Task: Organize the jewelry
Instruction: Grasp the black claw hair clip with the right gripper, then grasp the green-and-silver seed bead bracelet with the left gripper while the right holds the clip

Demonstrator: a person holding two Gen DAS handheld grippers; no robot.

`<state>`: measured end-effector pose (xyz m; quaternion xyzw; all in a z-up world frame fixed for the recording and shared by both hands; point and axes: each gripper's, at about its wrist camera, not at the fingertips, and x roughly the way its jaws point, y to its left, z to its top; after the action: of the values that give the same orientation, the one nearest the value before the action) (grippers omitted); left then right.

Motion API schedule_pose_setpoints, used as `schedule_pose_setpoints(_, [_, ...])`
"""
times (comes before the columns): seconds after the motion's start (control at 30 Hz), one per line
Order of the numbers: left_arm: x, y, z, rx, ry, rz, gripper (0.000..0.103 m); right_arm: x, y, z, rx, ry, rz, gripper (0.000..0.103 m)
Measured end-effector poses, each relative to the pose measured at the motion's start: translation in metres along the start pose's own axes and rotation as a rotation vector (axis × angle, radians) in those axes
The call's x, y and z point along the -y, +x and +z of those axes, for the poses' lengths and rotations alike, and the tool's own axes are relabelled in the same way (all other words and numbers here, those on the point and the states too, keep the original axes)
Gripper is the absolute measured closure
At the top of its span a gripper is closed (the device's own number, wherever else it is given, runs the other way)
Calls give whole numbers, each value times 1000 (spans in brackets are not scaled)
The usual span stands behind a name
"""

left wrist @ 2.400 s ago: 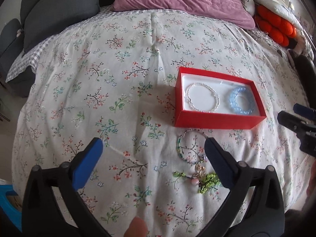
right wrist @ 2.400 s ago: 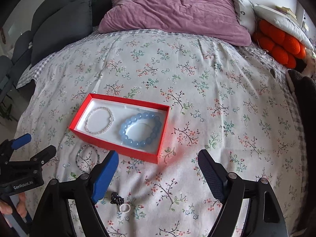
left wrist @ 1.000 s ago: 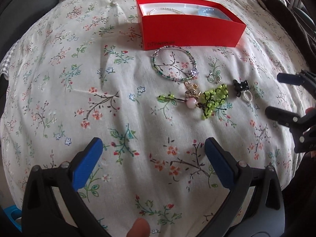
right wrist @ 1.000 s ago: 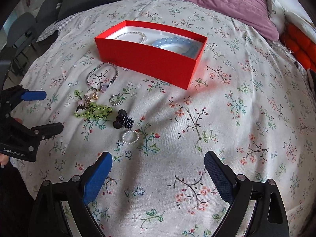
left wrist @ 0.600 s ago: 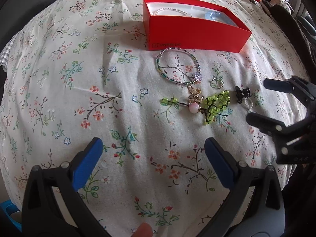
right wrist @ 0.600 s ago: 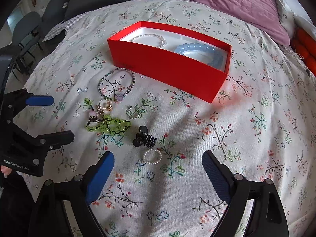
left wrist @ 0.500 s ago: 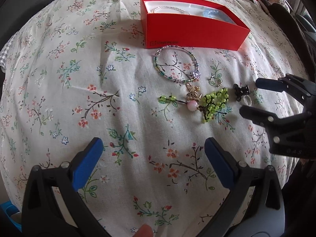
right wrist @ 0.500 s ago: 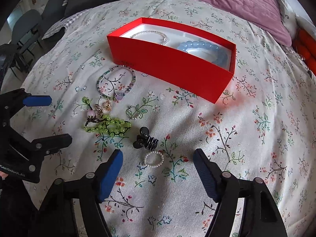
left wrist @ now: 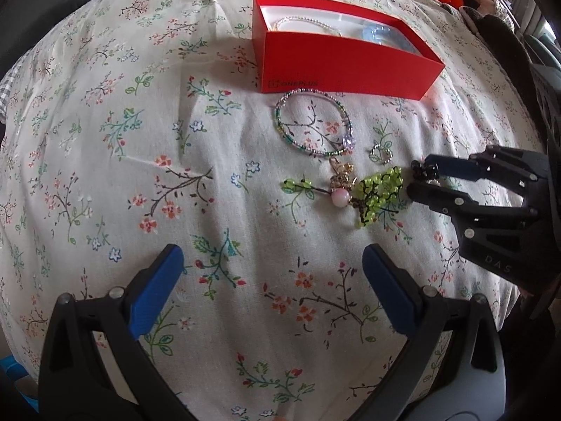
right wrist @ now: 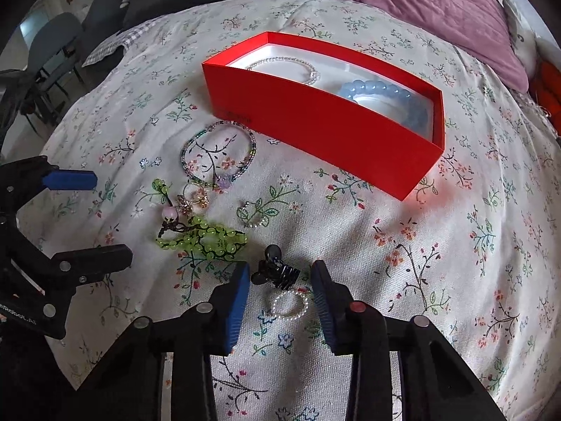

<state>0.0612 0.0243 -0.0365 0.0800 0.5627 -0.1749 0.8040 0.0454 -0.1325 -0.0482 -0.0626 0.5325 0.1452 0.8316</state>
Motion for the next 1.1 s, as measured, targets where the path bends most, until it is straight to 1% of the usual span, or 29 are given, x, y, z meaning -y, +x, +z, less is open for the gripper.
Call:
schedule_pose_setpoints(0.03, [1,-2,2,7,1,2,3,0,0,0,-3,-2,9,75])
schedule_pose_setpoints(0.17, [4,-5,11,37,6,8,5,-1,-2,0,1,-12,24,75])
schedule_pose_setpoints(0.43, [17,-1,39,118,25,-10,14,12,-18,-1,15,20,32,75])
schedule_pose_setpoints(0.63, [20,9,55,137,-8,-28,18,19,-30,-1,36,36,39,75])
schedule_pose_setpoints(0.7, [23,12,57,135,-11,-44,18,21,-31,-1,35,45,41,75])
schedule_pose_setpoints(0.77, [29,16,59,129,4,-43,18,25,-32,-1,33,53,41,75])
schedule_pose_setpoints(0.83, [36,22,61,118,23,-21,18,28,-33,-1,32,61,37,75])
schedule_pose_setpoints(0.93, [41,33,63,88,25,-13,17,33,-34,0,30,74,30,75])
schedule_pose_setpoints(0.97, [43,36,63,80,29,0,17,34,-34,0,29,78,29,75])
schedule_pose_setpoints(1.1, [46,41,63,63,39,30,17,38,-36,0,29,86,26,75])
